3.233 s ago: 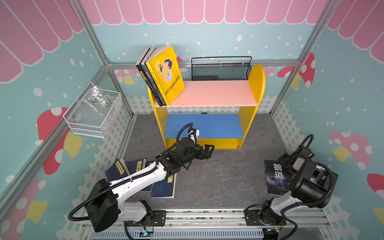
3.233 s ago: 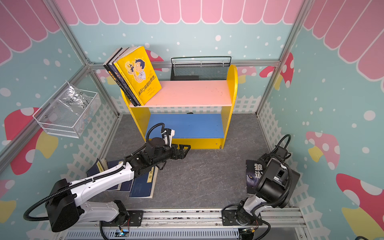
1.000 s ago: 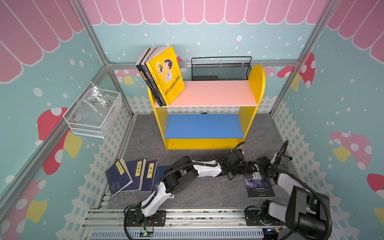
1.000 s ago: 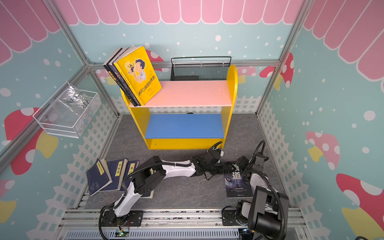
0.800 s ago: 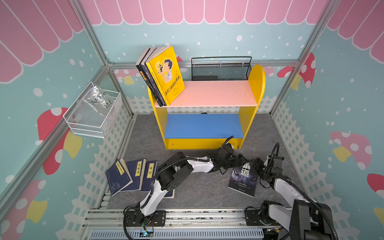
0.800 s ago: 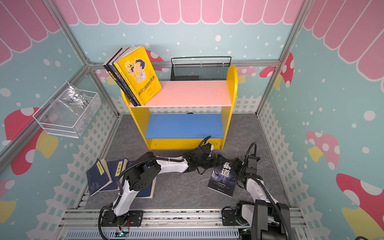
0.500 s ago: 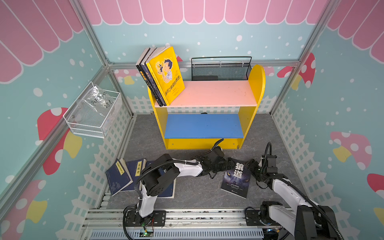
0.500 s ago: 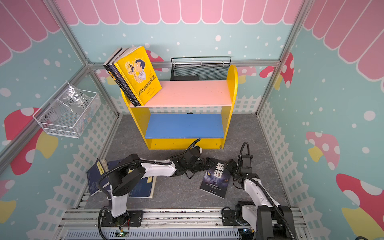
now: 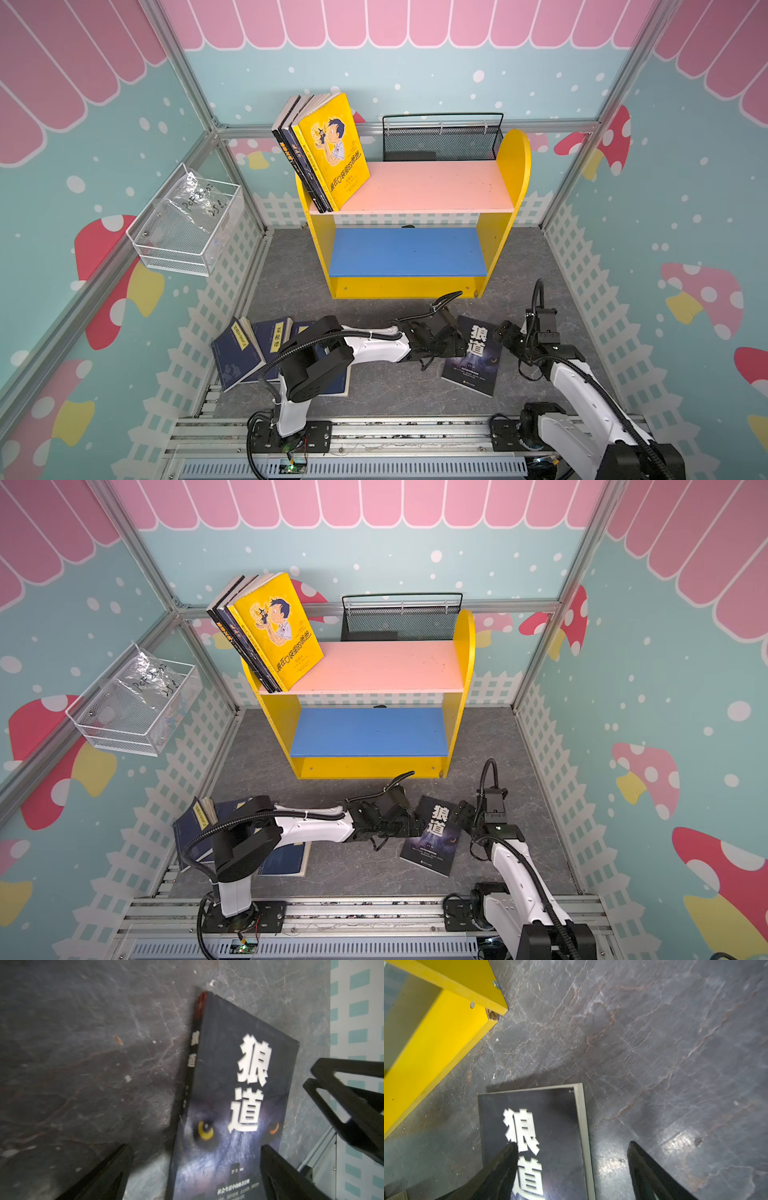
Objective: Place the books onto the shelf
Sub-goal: 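Tilt the wolf book upright with the left gripper while right gripper steadies its cover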
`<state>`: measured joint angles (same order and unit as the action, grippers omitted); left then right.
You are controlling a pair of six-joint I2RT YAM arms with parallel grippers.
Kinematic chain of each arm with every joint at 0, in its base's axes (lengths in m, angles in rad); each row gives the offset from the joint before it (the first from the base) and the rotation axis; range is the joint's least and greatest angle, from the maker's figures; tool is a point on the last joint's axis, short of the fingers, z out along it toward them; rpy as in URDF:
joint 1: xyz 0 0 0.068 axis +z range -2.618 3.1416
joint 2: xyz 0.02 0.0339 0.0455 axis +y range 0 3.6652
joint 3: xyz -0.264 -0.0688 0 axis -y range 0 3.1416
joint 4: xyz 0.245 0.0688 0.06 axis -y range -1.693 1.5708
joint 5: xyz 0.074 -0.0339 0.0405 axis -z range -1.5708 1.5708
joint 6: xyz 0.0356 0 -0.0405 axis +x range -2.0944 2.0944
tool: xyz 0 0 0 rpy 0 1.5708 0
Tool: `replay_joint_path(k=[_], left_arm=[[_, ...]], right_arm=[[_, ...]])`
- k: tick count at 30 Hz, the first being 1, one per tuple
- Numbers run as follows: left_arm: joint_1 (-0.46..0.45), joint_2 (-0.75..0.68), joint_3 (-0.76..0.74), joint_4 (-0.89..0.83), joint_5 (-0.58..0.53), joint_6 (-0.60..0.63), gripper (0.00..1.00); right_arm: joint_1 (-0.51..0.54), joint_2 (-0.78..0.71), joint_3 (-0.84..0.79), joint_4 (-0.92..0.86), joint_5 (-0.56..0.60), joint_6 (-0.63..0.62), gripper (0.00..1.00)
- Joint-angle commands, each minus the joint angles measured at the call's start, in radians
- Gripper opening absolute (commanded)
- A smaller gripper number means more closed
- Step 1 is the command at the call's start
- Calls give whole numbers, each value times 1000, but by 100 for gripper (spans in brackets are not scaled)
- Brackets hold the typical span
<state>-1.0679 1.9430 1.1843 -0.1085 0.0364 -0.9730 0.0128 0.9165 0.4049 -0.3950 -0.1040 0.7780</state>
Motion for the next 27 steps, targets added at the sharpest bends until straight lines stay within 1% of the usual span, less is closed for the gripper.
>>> replay_joint_path(k=[1,4,8,10,12,14,17,20,23,25,27], left_arm=[[-4,41,25,-57,-17,-9,97],[-6,57,31,-36,5,-12,97],[-3,68,0,93,94,-52,95],[-1,66,-10,145,128,-68,94],[8,47,-28,215,156,-84,94],[22,16,-68,317,183,-108,94],[50,-24,-121,521,251,-170,94],[73,-25,-133,669,304,-271,93],[78,-7,-151,868,314,-381,91],[80,-6,-152,924,310,-414,90],[80,-20,-149,890,304,-402,90]], right_arm=[[21,1,-56,-17,-43,-9,86],[42,39,-78,42,-67,8,83],[76,124,-82,107,-77,16,81],[90,166,-100,161,-105,24,81],[102,211,-122,209,-136,40,81],[117,221,-112,199,-125,43,80],[119,209,-136,251,-163,63,79],[120,215,-152,300,-213,81,79],[119,235,-170,357,-255,97,78],[119,257,-173,378,-274,102,78],[119,274,-172,388,-280,106,77]])
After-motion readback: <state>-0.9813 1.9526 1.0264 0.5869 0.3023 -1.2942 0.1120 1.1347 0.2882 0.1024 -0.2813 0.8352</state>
